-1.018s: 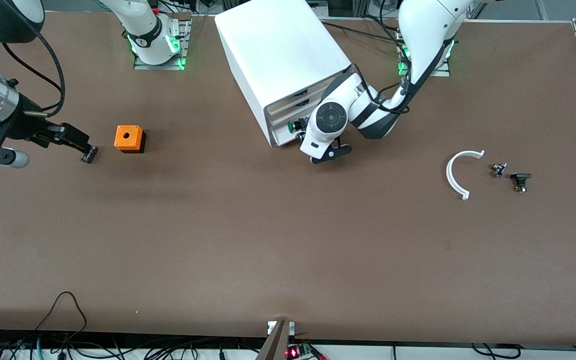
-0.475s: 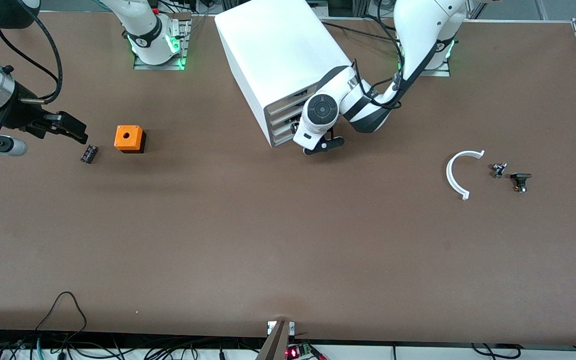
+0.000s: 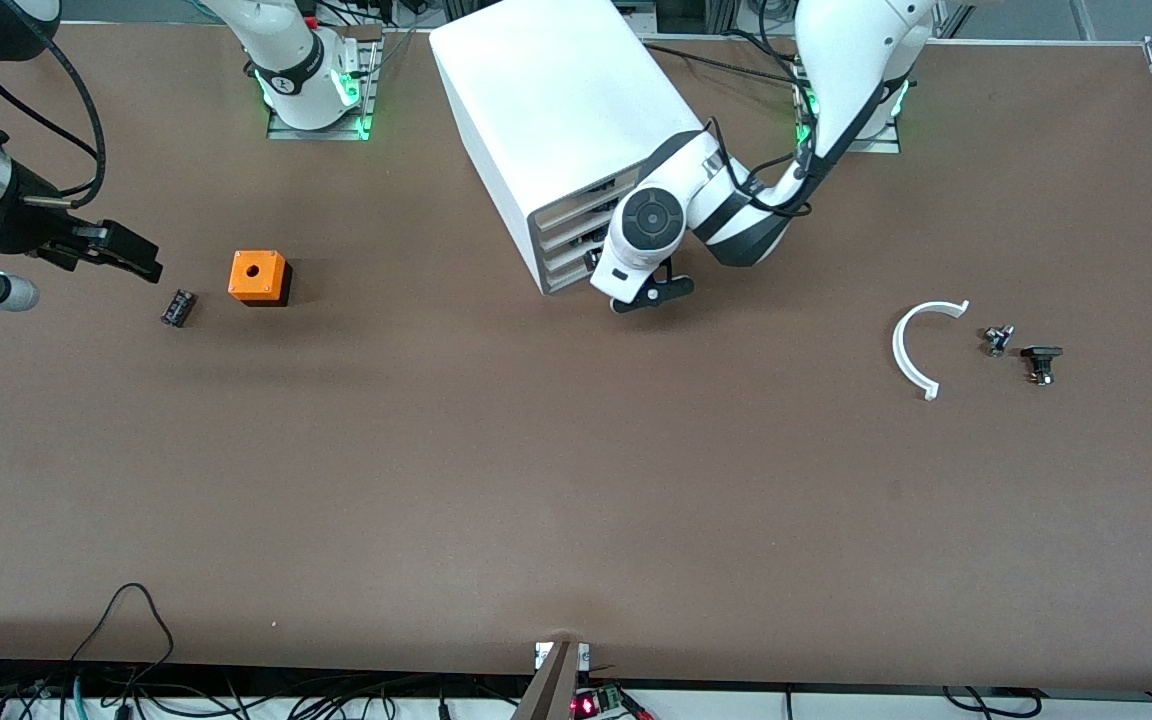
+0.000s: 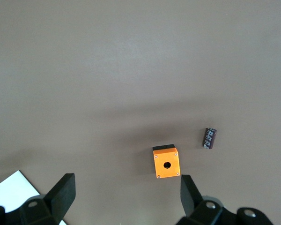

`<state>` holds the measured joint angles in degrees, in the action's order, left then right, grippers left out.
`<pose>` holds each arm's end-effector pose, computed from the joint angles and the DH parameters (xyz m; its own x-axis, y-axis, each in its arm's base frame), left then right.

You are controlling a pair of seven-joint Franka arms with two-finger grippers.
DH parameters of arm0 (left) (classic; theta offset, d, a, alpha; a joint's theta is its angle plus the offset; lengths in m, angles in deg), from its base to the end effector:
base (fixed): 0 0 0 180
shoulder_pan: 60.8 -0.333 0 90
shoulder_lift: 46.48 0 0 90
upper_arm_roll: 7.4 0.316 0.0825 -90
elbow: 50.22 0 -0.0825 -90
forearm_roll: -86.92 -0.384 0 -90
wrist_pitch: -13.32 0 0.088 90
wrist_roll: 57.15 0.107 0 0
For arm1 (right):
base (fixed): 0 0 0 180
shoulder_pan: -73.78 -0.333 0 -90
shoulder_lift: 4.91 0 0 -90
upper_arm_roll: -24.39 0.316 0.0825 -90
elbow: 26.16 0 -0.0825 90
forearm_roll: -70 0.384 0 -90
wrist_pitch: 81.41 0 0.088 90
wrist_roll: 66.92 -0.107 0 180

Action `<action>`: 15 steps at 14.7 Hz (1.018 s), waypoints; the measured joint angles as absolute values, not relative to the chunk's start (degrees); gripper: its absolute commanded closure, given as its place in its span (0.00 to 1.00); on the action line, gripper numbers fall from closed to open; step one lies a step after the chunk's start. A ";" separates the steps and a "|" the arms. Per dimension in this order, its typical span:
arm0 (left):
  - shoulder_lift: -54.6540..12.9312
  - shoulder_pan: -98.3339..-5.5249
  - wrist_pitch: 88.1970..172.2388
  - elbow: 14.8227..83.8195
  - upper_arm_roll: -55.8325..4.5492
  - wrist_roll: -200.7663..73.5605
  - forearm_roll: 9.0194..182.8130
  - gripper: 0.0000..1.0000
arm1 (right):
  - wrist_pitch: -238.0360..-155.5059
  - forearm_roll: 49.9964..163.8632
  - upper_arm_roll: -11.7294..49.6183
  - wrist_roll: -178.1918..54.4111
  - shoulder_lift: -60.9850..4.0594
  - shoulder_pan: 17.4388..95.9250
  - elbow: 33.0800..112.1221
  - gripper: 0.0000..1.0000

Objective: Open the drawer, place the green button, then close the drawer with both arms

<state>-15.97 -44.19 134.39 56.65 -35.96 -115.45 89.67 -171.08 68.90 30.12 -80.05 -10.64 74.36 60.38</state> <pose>0.4411 -0.4257 0.2460 0.8935 0.2761 -0.3541 0.2773 -0.9596 -0.0485 0.5816 0.0474 0.5958 0.9894 -0.1391 -0.0416 -0.1384 -0.9902 0.0192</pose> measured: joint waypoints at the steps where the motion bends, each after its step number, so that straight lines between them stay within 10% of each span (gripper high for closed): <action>1: -16.95 -45.47 133.77 56.24 -35.94 -112.40 89.67 0.01 | -171.08 68.90 30.12 -80.03 -10.60 74.37 60.26 0.01; 15: -21.82 -65.33 110.24 33.21 -35.11 -66.83 82.42 0.00 | -171.09 68.90 29.47 -75.95 -10.47 74.42 59.20 0.01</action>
